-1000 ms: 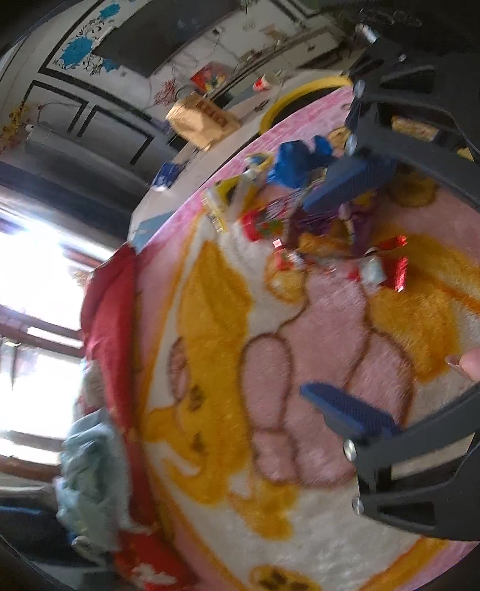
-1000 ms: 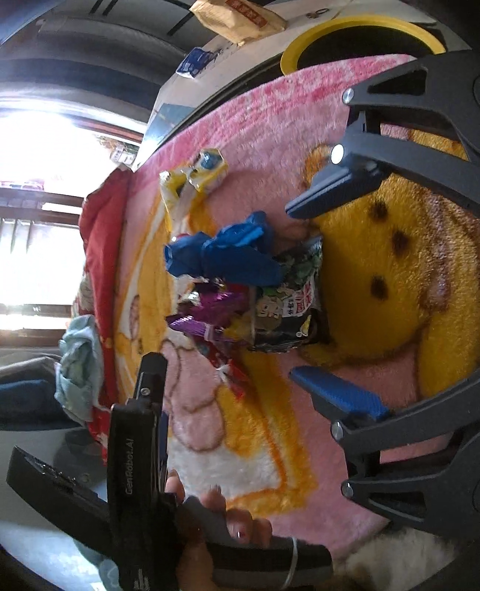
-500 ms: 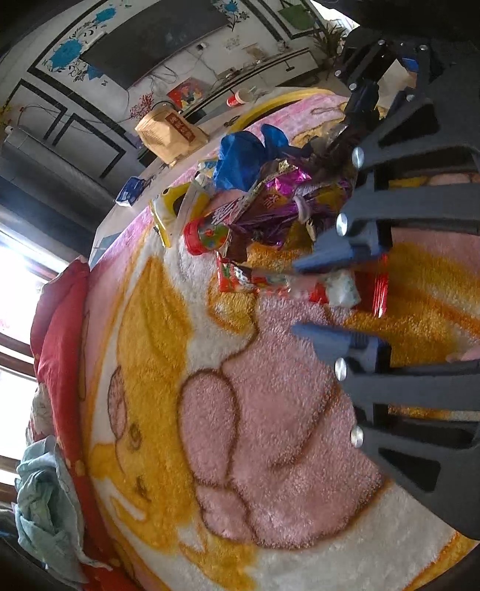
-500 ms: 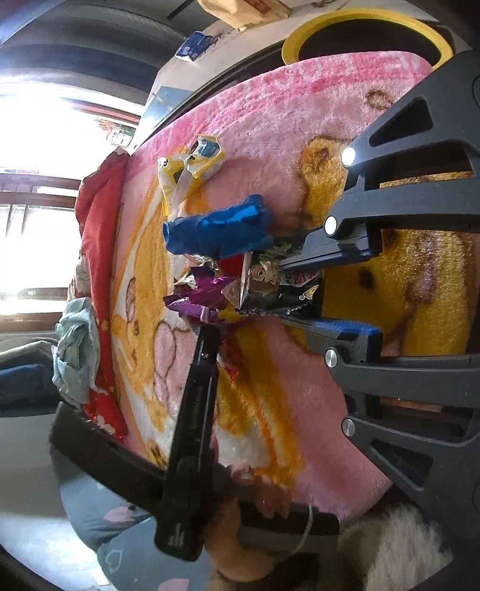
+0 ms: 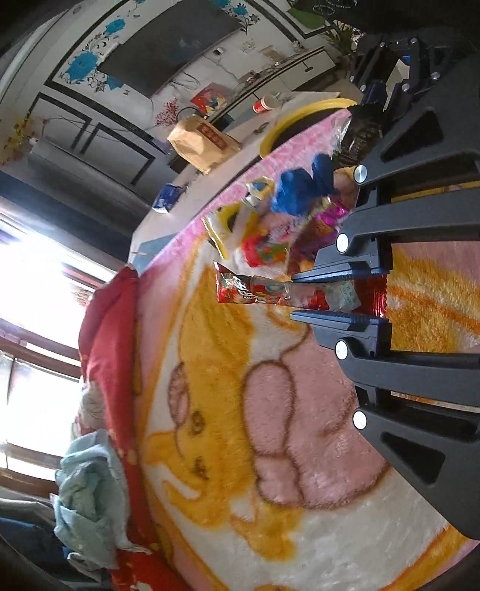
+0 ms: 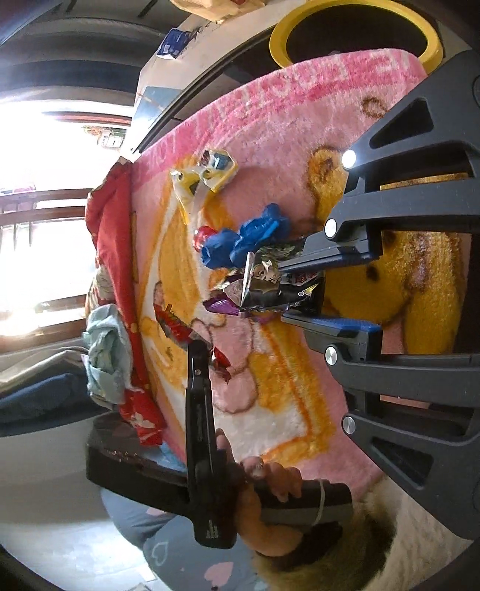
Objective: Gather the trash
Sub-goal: 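Grasp a red candy wrapper with the left gripper while the right grasps snack wrappers, then carry both held wrappers from the bed over the yellow-rimmed bin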
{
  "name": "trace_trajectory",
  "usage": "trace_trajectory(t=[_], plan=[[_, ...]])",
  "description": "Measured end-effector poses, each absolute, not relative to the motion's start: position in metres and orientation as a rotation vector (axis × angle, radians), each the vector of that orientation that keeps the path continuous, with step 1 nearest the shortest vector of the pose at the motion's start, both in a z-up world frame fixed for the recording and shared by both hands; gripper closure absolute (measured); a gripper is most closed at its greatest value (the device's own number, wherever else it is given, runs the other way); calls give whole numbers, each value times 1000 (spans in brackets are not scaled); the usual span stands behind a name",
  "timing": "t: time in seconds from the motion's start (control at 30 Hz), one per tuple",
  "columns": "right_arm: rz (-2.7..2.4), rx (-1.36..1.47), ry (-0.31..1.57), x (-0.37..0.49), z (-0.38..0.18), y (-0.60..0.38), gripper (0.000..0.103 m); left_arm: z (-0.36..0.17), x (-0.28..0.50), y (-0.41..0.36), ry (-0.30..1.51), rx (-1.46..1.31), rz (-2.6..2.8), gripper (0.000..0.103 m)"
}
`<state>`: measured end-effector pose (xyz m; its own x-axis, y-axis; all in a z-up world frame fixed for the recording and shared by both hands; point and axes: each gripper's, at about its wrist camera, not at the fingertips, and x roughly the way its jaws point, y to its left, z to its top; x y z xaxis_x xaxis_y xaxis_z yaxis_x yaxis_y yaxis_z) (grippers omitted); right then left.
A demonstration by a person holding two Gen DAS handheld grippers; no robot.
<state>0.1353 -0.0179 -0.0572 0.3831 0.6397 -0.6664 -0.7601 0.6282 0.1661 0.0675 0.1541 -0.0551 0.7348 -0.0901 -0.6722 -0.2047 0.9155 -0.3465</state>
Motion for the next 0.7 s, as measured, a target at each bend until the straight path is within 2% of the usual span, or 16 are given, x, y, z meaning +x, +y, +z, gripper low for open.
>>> trace_trajectory(t=[0.7], plan=[[771, -36, 686, 170, -21, -75, 87, -14, 85, 86, 678, -336, -81, 89]])
